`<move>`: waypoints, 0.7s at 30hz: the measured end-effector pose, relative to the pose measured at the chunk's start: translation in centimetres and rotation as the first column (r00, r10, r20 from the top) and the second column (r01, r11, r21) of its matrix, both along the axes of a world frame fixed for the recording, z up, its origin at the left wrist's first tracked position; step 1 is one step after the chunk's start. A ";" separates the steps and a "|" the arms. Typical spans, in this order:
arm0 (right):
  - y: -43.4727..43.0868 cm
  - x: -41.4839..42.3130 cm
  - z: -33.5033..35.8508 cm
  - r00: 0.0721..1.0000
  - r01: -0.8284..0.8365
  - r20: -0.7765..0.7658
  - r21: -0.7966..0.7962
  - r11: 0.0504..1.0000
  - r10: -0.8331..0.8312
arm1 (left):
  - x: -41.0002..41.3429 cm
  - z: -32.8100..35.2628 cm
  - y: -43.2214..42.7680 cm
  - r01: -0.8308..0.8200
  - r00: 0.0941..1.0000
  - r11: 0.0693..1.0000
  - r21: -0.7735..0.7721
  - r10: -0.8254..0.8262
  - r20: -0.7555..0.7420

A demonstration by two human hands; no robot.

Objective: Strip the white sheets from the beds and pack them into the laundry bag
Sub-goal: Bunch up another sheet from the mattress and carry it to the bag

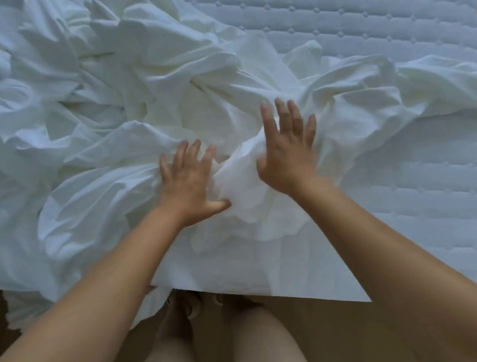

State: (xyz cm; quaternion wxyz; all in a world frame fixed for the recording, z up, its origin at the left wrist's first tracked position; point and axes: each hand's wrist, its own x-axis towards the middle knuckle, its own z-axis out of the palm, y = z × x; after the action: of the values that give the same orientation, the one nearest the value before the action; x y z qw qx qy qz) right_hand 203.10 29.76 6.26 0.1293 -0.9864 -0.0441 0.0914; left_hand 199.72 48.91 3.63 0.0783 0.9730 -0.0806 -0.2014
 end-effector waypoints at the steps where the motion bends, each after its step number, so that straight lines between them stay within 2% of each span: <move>1: 1.8 -1.3 -0.3 0.997 -0.077 0.003 0.040 0.996 0.077 | -1.2 -0.6 1.8 -0.010 0.999 1.000 0.004 0.010 0.033; 4: 6.9 -4.6 -1.8 0.958 -0.284 -0.015 0.094 0.954 0.287 | -4.4 -1.8 6.4 -0.070 0.992 0.997 0.036 0.066 0.109; 7: 11.8 -6.0 -2.4 0.883 -0.452 -0.113 0.057 0.890 0.455 | -5.4 -1.9 10.5 -0.326 0.943 0.935 0.140 0.312 0.112; 9: 14.7 -6.4 -2.8 0.837 -0.519 -0.186 0.035 0.854 0.515 | -5.4 -2.3 13.1 -0.491 0.868 0.852 0.181 0.496 0.019; 11: 17.3 -6.5 -3.2 0.818 -0.557 -0.193 -0.029 0.830 0.542 | -5.4 -3.5 15.1 -0.638 0.749 0.755 0.152 0.654 -0.107; 13: 19.9 -6.4 -4.0 0.806 -0.582 -0.197 -0.088 0.808 0.559 | -5.6 -5.0 16.8 -0.706 0.670 0.698 0.124 0.714 -0.204; 14: 21.1 -6.3 -4.4 0.798 -0.596 -0.201 -0.119 0.794 0.569 | -5.9 -5.6 17.6 -0.692 0.684 0.716 0.093 0.692 -0.232; 16: 23.5 -6.1 -5.5 0.759 -0.648 -0.232 -0.184 0.739 0.608 | -6.8 -5.8 19.1 -0.682 0.723 0.723 -0.107 0.647 -0.242; 19: 27.1 -6.7 -7.3 0.712 -0.691 -0.355 -0.199 0.694 0.607 | -8.6 -4.9 21.9 -0.747 0.660 0.547 -0.378 0.678 -0.324; 21: 29.4 -7.7 -8.3 0.761 -0.619 -0.363 -0.158 0.769 0.538 | -10.5 -4.7 24.2 -0.750 0.652 0.504 -0.429 0.674 -0.348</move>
State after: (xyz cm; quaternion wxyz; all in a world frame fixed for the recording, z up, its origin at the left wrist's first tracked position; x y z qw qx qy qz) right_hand 195.42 59.15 -2.02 -0.0352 -0.9059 -0.3165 0.2790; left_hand 189.25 73.07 -1.06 0.4288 0.8388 0.2797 -0.1850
